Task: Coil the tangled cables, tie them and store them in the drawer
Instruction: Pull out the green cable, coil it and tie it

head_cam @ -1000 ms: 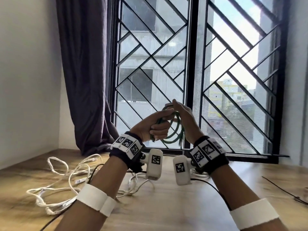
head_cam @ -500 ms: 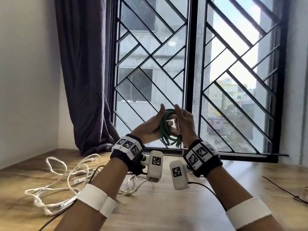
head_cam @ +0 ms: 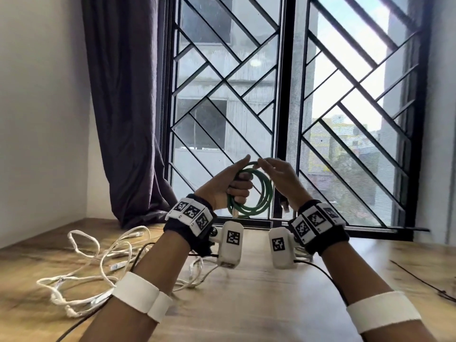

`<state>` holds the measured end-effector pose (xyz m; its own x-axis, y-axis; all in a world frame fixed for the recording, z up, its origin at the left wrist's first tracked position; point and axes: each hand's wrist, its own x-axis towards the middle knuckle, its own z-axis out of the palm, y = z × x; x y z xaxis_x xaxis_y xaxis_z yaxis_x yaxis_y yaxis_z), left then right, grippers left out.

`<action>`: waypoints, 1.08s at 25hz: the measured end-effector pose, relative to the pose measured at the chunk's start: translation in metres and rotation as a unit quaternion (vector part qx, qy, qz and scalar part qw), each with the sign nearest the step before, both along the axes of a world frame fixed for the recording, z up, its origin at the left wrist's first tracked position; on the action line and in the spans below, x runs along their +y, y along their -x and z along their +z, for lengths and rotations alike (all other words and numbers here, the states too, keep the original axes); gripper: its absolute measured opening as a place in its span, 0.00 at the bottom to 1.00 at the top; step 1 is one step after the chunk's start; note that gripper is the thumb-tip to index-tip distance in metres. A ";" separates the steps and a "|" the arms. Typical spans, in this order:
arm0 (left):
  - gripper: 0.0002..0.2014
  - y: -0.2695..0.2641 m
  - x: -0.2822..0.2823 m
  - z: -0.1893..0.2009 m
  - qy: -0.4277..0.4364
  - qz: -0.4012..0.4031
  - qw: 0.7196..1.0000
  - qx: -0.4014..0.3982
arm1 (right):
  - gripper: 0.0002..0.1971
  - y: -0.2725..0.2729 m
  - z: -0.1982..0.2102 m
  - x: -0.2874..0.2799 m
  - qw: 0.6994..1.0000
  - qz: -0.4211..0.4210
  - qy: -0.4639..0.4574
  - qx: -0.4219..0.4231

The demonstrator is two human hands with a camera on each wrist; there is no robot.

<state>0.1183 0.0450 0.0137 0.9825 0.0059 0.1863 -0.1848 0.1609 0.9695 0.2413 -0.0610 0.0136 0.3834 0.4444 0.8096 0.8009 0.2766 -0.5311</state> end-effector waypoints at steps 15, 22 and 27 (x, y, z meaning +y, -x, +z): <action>0.22 0.007 0.006 0.004 0.042 0.101 0.988 -0.112 | 0.11 -0.006 -0.013 -0.003 0.986 -0.006 0.165 -0.020; 0.20 -0.002 0.014 0.000 0.155 -0.034 0.976 -0.151 | 0.05 0.010 -0.027 0.020 0.986 0.043 0.078 0.144; 0.21 -0.003 0.011 -0.002 0.141 0.056 0.978 -0.142 | 0.07 0.012 -0.028 0.009 0.936 0.211 0.106 0.262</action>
<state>0.1211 0.0560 0.0122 0.8816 0.2009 0.4271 -0.4720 0.3783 0.7963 0.2296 -0.0519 -0.0148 0.4579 0.7749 0.4356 0.2576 0.3533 -0.8993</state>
